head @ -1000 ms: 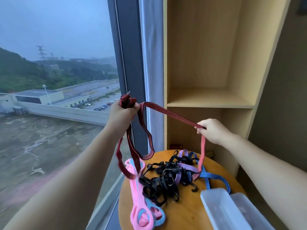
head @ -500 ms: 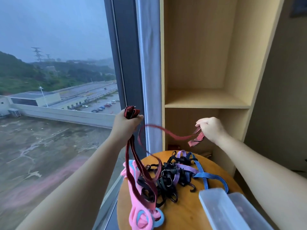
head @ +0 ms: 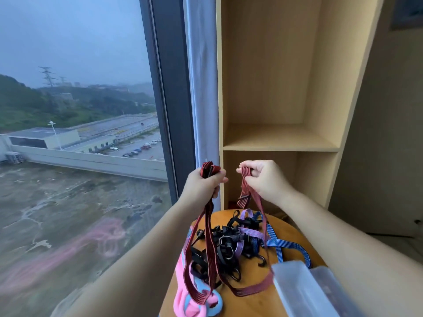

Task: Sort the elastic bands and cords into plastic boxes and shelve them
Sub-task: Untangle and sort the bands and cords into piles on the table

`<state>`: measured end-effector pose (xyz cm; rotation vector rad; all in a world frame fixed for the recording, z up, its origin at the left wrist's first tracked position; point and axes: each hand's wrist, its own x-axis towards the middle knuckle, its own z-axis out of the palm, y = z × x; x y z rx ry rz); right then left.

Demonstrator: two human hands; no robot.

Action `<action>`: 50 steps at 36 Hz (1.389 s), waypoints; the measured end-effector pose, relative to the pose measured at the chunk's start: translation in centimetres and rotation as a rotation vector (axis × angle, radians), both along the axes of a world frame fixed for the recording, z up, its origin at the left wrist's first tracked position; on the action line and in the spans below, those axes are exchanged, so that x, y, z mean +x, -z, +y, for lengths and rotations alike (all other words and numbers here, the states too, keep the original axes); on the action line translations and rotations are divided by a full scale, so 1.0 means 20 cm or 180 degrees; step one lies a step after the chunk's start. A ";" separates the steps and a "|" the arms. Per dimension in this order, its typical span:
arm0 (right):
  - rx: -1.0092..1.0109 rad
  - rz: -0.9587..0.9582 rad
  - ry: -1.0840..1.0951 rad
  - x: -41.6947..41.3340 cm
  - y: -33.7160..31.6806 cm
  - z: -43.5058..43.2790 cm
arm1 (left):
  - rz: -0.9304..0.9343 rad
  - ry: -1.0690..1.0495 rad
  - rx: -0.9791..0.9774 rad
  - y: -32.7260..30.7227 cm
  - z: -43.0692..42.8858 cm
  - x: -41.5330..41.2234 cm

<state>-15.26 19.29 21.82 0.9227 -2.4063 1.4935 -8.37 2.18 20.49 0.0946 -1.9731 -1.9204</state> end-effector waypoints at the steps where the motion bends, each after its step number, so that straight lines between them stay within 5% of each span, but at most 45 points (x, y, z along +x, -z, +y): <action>1: -0.0005 -0.0007 -0.0055 0.02 0.00 -0.01 | -0.0037 0.0126 -0.0093 0.01 0.01 -0.01; 16: 0.0567 0.0416 0.0228 0.03 0.06 -0.02 | 0.0015 0.0523 -0.0608 0.02 0.04 0.06; 24: -0.0691 0.0091 0.1094 0.01 0.04 -0.07 | -0.0176 0.0844 -0.0706 0.05 0.05 0.11; 31: -0.0718 -0.0377 0.1449 -0.08 0.03 -0.07 | -0.0217 0.0777 -0.0797 0.05 0.03 0.12; 37: -0.0974 -0.0068 0.0664 -0.01 0.04 -0.08 | 0.0042 0.0167 -0.0080 0.08 0.03 0.09; 42: -0.0169 0.0551 0.0331 0.15 0.10 -0.16 | 0.0192 -0.0041 0.0458 0.04 0.07 0.05; 50: 0.0415 0.0697 -0.0449 0.26 0.15 -0.19 | 0.0322 0.0003 0.0727 0.05 0.07 0.02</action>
